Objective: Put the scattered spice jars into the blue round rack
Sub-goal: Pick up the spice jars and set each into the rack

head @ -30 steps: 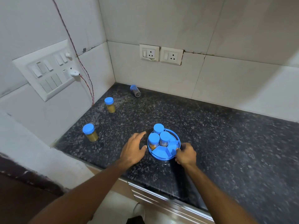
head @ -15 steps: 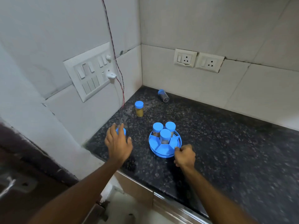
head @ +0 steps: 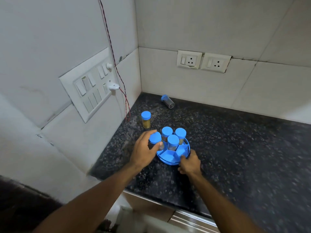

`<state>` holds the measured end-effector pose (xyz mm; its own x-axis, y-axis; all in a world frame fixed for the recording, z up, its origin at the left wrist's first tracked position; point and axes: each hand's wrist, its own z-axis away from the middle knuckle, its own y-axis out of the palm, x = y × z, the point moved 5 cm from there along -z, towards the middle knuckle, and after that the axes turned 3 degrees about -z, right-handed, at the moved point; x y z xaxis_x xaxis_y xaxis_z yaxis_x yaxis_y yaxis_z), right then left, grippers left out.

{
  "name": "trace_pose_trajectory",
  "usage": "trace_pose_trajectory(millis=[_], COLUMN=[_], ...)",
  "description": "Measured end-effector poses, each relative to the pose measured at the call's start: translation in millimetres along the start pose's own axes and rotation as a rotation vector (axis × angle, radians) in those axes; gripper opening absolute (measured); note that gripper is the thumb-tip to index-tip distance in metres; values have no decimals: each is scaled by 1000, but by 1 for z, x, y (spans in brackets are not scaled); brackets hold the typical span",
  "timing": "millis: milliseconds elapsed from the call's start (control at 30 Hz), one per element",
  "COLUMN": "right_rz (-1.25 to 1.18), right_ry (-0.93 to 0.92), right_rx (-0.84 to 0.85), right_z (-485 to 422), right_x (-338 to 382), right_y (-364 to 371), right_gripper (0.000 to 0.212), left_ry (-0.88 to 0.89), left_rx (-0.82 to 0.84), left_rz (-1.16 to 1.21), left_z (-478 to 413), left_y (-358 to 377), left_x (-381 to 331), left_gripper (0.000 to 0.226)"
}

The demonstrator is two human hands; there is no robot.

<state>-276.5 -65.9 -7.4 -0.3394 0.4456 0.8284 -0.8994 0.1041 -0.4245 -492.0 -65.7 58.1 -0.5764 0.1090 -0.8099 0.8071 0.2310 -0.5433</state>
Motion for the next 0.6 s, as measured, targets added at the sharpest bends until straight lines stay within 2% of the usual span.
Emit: trace_pose_trajectory(millis=[133, 267, 433, 533, 600], right_rz=[8, 155, 207, 185, 120], right_ry=[36, -16, -32, -17, 43], right_rx=[4, -90, -25, -35, -42], right_z=[0, -16, -35, -48, -55], right_x=[3, 5, 12, 14, 18], right_y=[-1, -12, -16, -15, -14], right_gripper=[21, 29, 21, 39, 56], left_ry=[1, 15, -37, -74, -63], left_rx=[80, 144, 290, 352, 293], left_rz=[-18, -22, -128, -226, -292], left_z=[-10, -15, -19, -23, -32], left_y=[13, 20, 26, 28, 28], left_x=[9, 12, 24, 37, 38], left_gripper=[51, 54, 83, 92, 88])
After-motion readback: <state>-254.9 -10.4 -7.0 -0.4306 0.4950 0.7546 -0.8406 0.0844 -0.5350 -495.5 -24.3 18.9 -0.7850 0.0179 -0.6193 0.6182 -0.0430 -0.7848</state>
